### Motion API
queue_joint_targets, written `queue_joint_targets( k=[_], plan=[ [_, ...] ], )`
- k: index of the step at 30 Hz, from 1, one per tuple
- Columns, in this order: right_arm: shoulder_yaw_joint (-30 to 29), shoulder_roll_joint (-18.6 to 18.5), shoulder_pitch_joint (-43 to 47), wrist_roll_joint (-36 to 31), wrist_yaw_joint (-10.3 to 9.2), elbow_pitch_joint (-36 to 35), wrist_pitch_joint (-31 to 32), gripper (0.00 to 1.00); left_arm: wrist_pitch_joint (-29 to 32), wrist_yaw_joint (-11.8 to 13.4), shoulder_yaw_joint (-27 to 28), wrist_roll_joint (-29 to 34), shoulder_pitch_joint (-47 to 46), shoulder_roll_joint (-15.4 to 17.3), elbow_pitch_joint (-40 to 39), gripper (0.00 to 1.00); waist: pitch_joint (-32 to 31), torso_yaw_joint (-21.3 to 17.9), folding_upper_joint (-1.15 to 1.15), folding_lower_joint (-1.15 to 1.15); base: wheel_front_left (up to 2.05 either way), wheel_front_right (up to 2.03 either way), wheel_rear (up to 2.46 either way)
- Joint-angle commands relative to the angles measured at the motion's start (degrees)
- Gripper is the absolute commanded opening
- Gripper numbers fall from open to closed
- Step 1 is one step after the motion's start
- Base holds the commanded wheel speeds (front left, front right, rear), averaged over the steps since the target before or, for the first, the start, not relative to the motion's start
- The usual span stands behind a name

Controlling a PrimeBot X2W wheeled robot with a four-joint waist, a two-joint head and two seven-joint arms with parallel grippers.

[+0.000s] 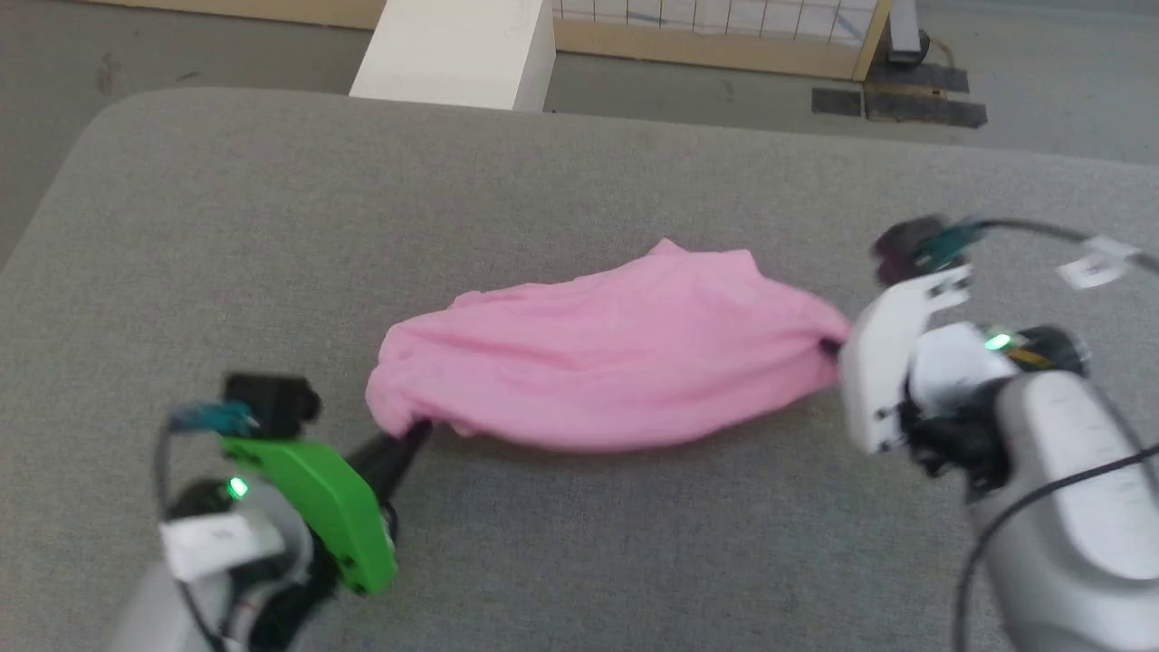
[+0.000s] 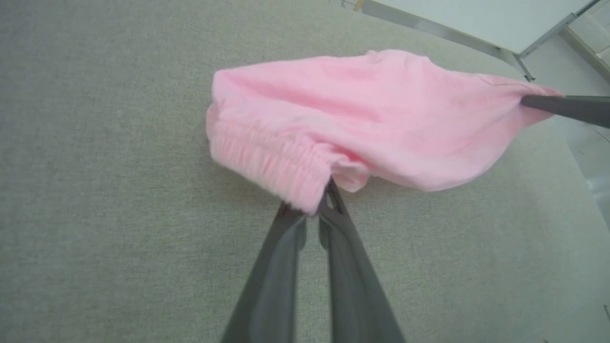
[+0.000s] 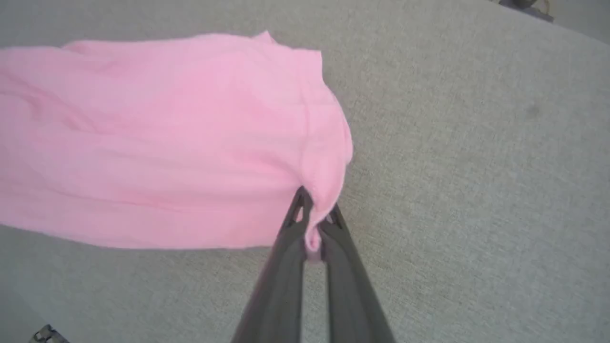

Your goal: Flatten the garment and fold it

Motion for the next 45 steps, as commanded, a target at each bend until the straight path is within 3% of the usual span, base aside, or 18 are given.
queue_joint_targets(
  k=[1,7,16,23,29,33,38,45],
  plan=[
    [-1.0,-1.6,-0.5,2.5,-0.08,-2.9,1.1,0.0,1.6,-0.5,1.4,-1.9,-2.2,1.8,-2.4,0.0,-1.4,0.1,0.46,0.0,0.0,0.0,0.0],
    [-8.0,-3.3,-6.6,10.7,-0.08,-13.7,5.9,0.0,8.2,-0.9,5.1,-4.4,-15.4,7.7,-5.8,0.0,-2.2,-2.0,0.46,0.0,0.0,0.0,0.0],
    [-16.8,1.7,-22.3,10.6,-0.08,-11.5,5.4,0.0,9.8,-1.0,5.5,-2.6,-38.4,9.7,5.3,0.0,0.6,-6.0,0.46,0.0,0.0,0.0,0.0],
    [-20.3,3.9,-37.0,2.9,-0.08,-0.8,-4.3,0.0,6.5,-1.0,1.1,5.8,-54.0,10.5,19.2,0.0,6.5,-8.6,0.46,0.0,0.0,0.0,0.0],
    [-20.3,4.2,-46.9,-2.5,-0.08,8.2,-17.5,0.0,-4.1,-0.7,-1.2,12.2,-64.1,9.0,28.8,0.0,10.2,-9.8,0.46,0.0,0.0,0.0,0.0],
    [-18.3,4.2,-49.2,-2.6,-0.08,12.4,-22.0,0.0,-10.6,-1.2,-2.4,12.9,-65.5,7.3,34.4,0.0,11.4,-10.1,0.46,0.0,0.0,0.0,0.0],
    [-14.0,4.2,-44.8,-1.2,-0.08,13.0,-21.6,0.0,-14.5,-1.9,-3.4,10.2,-61.2,5.8,40.2,0.0,11.3,-10.0,0.46,0.0,0.0,0.0,0.0],
    [-9.8,2.0,-25.4,5.9,-0.08,0.9,-15.9,0.0,-16.0,-2.3,-8.2,4.1,-48.3,5.8,39.1,0.0,7.8,-9.1,0.46,0.0,0.0,0.0,0.0]
  ],
)
